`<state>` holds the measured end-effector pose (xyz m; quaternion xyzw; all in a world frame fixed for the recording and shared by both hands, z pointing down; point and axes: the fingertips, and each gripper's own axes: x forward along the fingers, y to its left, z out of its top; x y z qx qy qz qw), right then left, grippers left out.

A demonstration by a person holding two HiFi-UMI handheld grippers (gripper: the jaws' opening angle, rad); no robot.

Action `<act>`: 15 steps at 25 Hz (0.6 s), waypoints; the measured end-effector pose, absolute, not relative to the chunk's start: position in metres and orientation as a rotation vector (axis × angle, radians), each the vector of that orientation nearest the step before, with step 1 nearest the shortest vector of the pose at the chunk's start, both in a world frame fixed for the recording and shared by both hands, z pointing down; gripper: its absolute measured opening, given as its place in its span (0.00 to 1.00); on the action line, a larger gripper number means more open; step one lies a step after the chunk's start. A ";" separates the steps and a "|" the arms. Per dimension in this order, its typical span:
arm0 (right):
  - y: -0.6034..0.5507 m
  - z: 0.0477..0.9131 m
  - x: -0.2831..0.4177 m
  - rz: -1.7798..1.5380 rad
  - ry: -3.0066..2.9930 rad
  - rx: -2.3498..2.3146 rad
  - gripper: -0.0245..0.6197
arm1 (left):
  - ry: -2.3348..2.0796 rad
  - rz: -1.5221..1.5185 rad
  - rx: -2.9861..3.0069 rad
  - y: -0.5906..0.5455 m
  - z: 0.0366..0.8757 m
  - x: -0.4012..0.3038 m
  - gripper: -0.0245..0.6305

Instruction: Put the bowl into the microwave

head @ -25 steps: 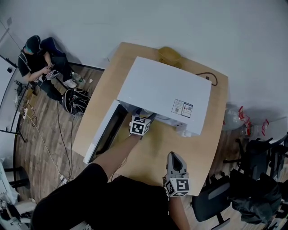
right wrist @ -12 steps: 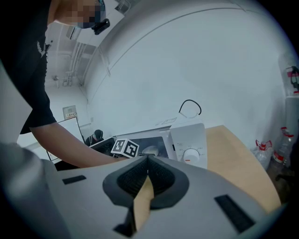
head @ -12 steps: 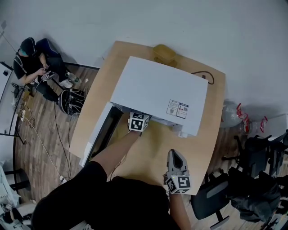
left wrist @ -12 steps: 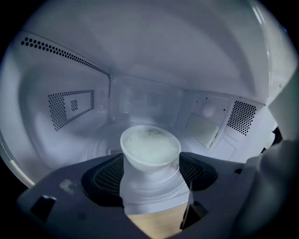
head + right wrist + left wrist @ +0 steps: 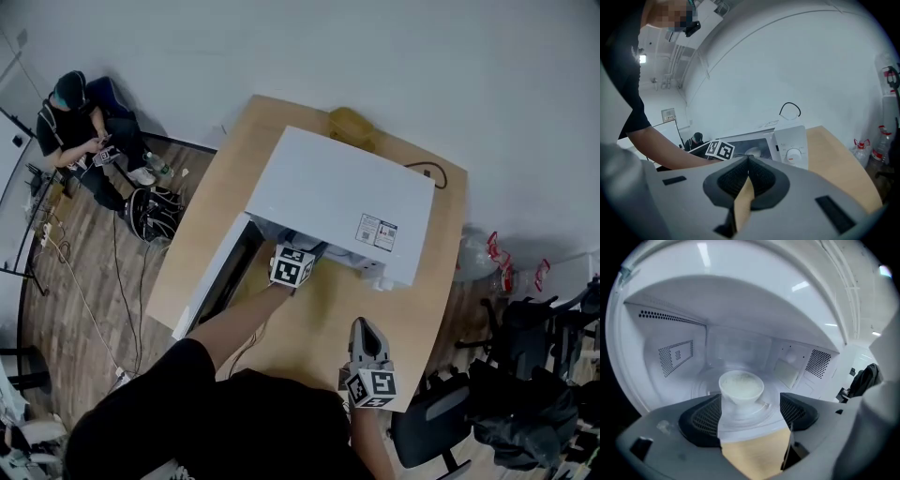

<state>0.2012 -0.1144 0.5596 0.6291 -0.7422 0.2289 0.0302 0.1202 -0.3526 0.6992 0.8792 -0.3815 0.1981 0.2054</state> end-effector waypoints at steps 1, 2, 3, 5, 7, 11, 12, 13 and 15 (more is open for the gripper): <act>-0.112 0.558 0.198 0.694 -2.286 1.937 0.13 | -1.058 0.539 2.455 -0.347 0.694 0.117 0.60; -0.111 0.557 0.194 0.684 -2.284 1.934 0.13 | -1.054 0.525 2.459 -0.340 0.688 0.113 0.60; -0.108 0.556 0.190 0.676 -2.284 1.932 0.13 | -1.050 0.510 2.460 -0.333 0.682 0.109 0.60; -0.103 0.553 0.180 0.664 -2.289 1.924 0.13 | -1.039 0.476 2.461 -0.316 0.668 0.098 0.60; -0.097 0.548 0.167 0.639 -2.304 1.914 0.13 | -1.022 0.445 2.477 -0.296 0.654 0.085 0.60; -0.087 0.535 0.145 0.600 -2.309 1.937 0.13 | -1.009 0.385 2.525 -0.255 0.618 0.054 0.60; -0.082 0.532 0.140 0.588 -2.300 1.949 0.13 | -1.013 0.366 2.532 -0.244 0.608 0.046 0.60; -0.077 0.529 0.135 0.568 -2.290 1.956 0.13 | -1.021 0.349 2.541 -0.232 0.598 0.036 0.60; -0.064 0.525 0.122 0.537 -2.272 1.968 0.13 | -1.042 0.308 2.579 -0.207 0.578 0.017 0.60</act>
